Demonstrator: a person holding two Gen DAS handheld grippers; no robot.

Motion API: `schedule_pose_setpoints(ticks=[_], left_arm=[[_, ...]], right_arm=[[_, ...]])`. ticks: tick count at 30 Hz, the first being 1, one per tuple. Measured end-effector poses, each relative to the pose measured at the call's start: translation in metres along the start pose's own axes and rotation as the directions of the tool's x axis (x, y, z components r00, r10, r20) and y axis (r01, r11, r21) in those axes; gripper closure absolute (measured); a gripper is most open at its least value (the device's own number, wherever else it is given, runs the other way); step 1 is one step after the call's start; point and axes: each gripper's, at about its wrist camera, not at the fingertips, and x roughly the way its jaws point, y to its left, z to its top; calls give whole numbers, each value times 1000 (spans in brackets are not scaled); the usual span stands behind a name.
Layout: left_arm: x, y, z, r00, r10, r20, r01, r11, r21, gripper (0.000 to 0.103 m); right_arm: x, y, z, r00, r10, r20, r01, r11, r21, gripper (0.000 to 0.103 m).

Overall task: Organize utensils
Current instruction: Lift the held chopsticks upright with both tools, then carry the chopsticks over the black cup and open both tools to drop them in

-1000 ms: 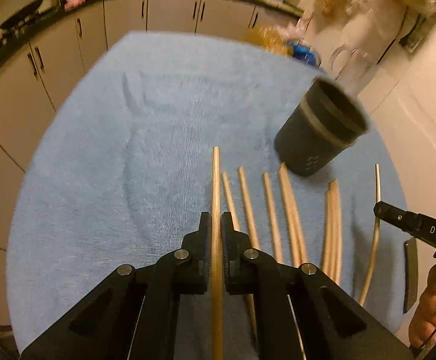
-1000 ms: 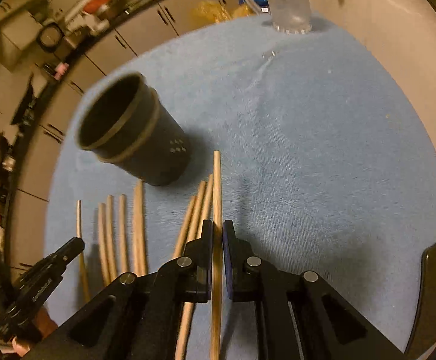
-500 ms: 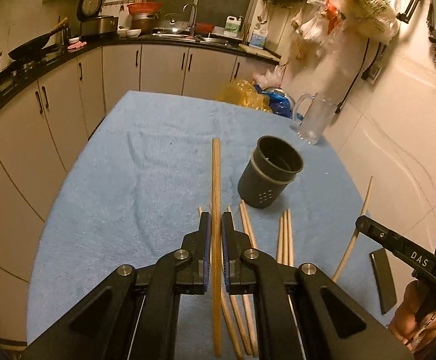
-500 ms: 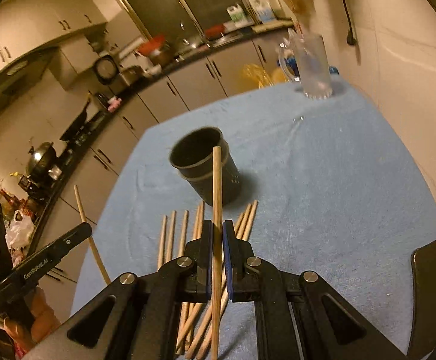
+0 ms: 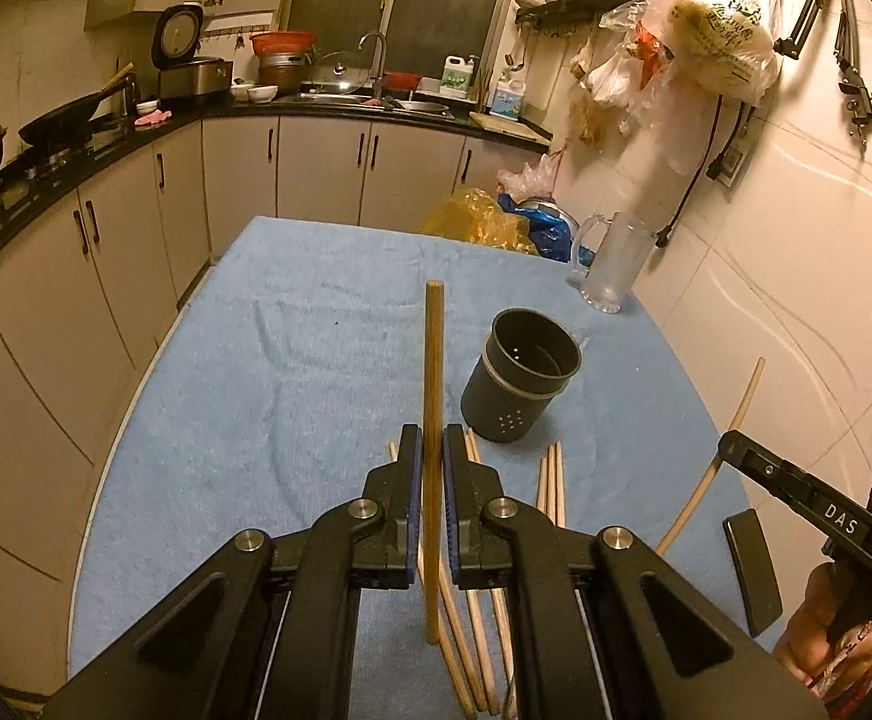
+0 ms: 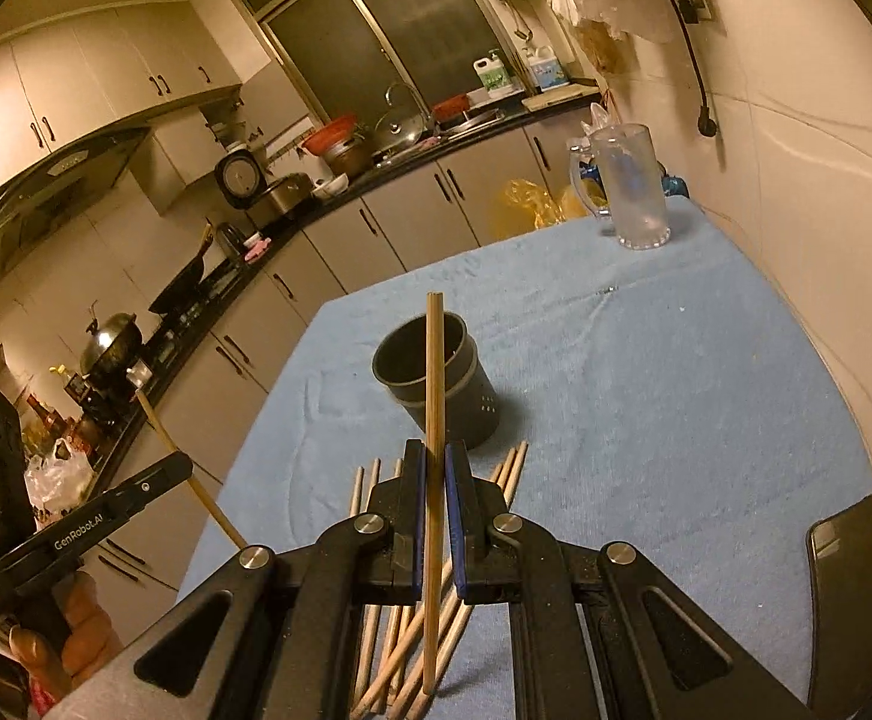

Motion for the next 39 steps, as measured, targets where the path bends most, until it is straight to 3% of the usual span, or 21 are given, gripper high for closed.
schedule_pose_setpoints(ticks=[18,39], left_arm=[[-2,-17,37,1000,-12,21,11,1000,24,97],[-17,-49,138,988,-81,134,75,996,50,97]], right_arm=[[-14,4,44,997,27,74,-28,1000,0,96],[-1,29,137,972,-11,233,13,1000,-8,96]])
